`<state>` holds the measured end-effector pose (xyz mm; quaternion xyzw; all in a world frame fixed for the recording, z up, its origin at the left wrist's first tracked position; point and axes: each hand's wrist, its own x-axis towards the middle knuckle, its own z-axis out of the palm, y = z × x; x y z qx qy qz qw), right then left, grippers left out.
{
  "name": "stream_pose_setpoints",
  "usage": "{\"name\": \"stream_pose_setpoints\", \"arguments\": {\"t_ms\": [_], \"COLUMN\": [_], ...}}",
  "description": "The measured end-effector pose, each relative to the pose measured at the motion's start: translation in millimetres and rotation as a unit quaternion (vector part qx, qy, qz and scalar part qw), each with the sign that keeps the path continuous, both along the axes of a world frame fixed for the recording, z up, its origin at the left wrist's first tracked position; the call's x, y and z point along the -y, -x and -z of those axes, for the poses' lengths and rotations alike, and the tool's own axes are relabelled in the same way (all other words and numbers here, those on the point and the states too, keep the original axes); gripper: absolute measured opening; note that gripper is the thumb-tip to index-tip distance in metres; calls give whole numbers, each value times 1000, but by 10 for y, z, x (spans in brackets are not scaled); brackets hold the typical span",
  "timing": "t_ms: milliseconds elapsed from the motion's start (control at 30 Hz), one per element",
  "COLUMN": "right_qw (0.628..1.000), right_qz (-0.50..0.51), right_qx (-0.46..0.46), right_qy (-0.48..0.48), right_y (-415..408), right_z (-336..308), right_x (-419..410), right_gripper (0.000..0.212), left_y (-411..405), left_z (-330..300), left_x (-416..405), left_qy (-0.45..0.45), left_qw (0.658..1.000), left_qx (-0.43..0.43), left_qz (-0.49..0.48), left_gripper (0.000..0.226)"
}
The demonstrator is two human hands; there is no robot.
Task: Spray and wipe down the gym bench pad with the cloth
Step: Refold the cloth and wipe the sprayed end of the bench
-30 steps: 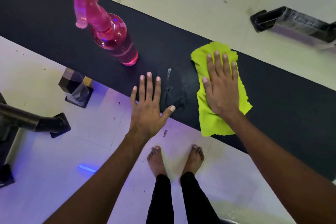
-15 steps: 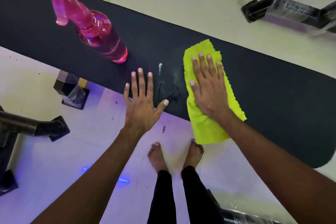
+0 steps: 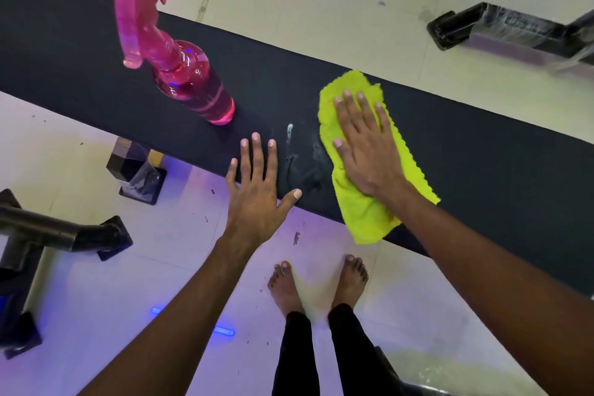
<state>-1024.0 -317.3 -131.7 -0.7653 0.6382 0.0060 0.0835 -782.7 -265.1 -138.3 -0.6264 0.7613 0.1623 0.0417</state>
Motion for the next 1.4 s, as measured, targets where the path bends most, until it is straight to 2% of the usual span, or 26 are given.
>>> {"name": "stream_pose_setpoints", "arguments": {"t_ms": [100,167,233,400,467,533,600,667,767,867,900,967,1067,1133,1233,1333,1400], "right_qw": [987,978,984,999,999,999,993,990,999,994,992,996,997,995,1000,992,989], "right_qz": [158,210,179,-51,-43,35,114,139,39,-107,-127,-83,68,96,5,-123,-149], "right_qx": [11,-6,-17,-12,9,18,14,4,-14,-15,-10,8,20,-3,-28,-25,-9], "right_qy": [10,7,-10,-13,-13,-6,11,13,0,6,12,14,26,20,-7,10,16], "right_y": [-96,-387,-678,-647,-546,-550,-659,-880,-1126,-995,-906,-754,-830,-1046,-1249,-1215,-1202], "right_z": [-39,-48,-43,-1,-21,-30,-13,-6,42,88,85,62,23,24,59,103,106], "right_x": [-196,-430,-558,103,391,405,174,-151,-348,-42,88,216,-33,-323,-408,-27,178], "right_gripper": [68,69,71,72,70,70,71,71,73,72,71,69,70,72,73,72,71], "left_y": [-135,-216,-238,-260,-322,-401,-483,-535,-548,-602,-629,-661,-649,-674,-796,-867,-874], "left_z": [-49,-55,-43,-9,-10,-26,-44,-42,-43,-59,-62,-65,-83,-102,-129,-116,-110], "left_x": [9,-21,-62,-71,-61,-48,-61,-84,-88,-76,-73,-66,-57,-34,-7,4,1], "left_qy": [-5,-10,-2,7,5,0,-6,-14,-13,-8,-9,-16,-38,-38,-20,-26,-29], "left_qw": [1000,999,999,999,999,998,997,996,996,996,997,998,997,997,997,998,998], "left_qx": [-2,9,14,-10,-28,-30,-8,-9,-37,-34,-27,-19,-26,-34,-20,-5,-7], "left_qz": [-26,-46,-43,-36,-35,-59,-83,-83,-85,-78,-71,-62,-60,-57,-68,-58,-50], "left_gripper": [94,95,94,92,90,86,83,82,78,74,73,71,75,80,74,74,76]}}
